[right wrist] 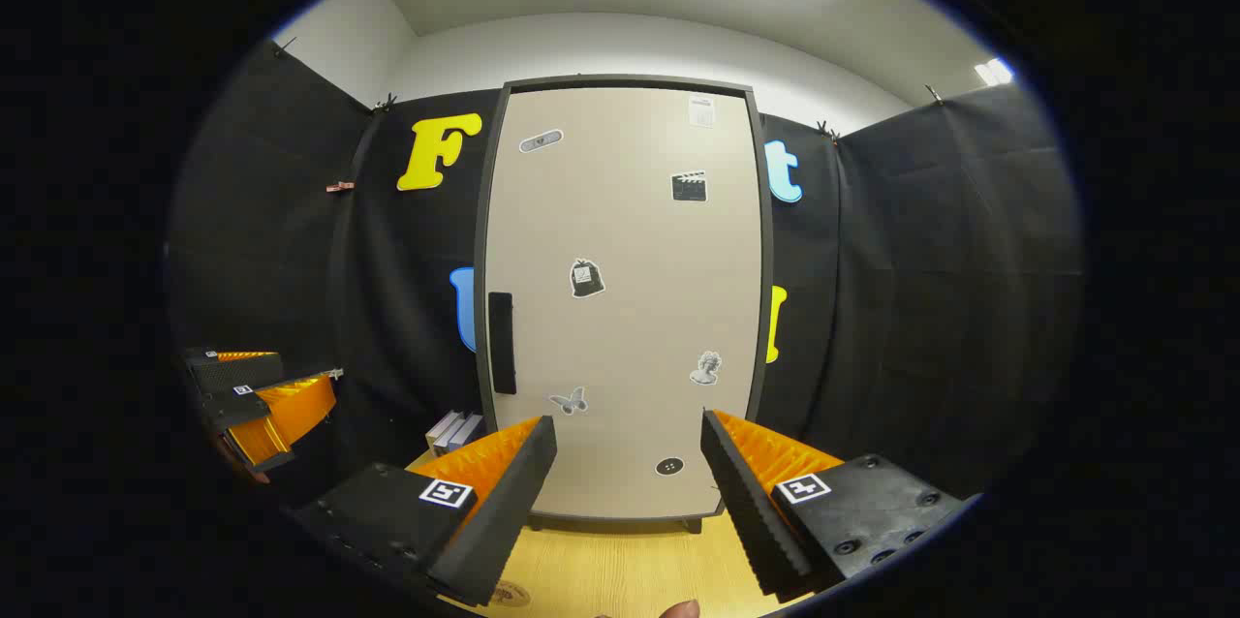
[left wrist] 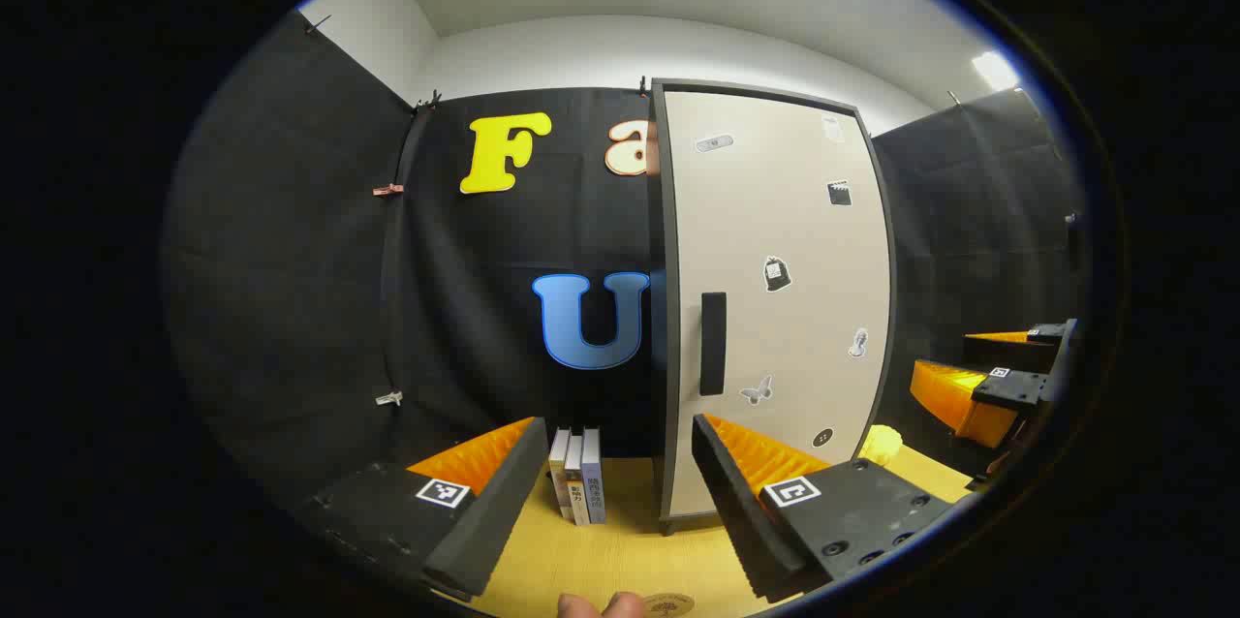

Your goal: Open the cabinet door with the right hand, grasp the bottle in the cabinet with the left hand and place it on the coaster, then close the cabinet door with the right hand.

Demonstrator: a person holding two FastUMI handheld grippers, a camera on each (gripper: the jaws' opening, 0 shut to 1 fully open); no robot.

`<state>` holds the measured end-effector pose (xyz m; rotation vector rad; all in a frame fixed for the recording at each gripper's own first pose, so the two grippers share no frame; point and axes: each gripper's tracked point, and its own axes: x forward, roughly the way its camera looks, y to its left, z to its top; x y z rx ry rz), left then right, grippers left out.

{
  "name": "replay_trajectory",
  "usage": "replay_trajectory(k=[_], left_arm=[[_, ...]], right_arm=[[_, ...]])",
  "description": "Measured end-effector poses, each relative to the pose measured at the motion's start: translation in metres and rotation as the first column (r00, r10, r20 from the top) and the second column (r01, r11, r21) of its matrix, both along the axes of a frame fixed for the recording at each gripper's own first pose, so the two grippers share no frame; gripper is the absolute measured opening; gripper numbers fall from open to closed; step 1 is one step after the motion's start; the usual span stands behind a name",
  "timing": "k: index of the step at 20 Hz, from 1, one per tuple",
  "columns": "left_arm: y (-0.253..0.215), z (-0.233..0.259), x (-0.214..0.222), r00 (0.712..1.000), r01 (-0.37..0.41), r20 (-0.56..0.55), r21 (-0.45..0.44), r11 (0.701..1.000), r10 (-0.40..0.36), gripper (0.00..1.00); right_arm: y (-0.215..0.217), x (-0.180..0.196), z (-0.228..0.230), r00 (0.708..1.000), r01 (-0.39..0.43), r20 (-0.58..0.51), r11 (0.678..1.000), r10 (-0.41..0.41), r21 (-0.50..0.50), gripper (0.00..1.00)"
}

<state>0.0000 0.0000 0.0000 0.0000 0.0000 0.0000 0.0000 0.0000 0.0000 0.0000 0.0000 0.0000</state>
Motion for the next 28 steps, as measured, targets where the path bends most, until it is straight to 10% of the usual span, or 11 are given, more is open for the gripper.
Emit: replay_trajectory(k=[28], left_arm=[[0.020, -0.006, -0.008, 1.000, 0.011, -0.006, -0.016, 1.000, -0.011, 0.95]], right_arm=[[0.048, 0.034, 0.011, 0.998, -0.054, 0.040, 0.998, 0.053, 0.022, 0.97]])
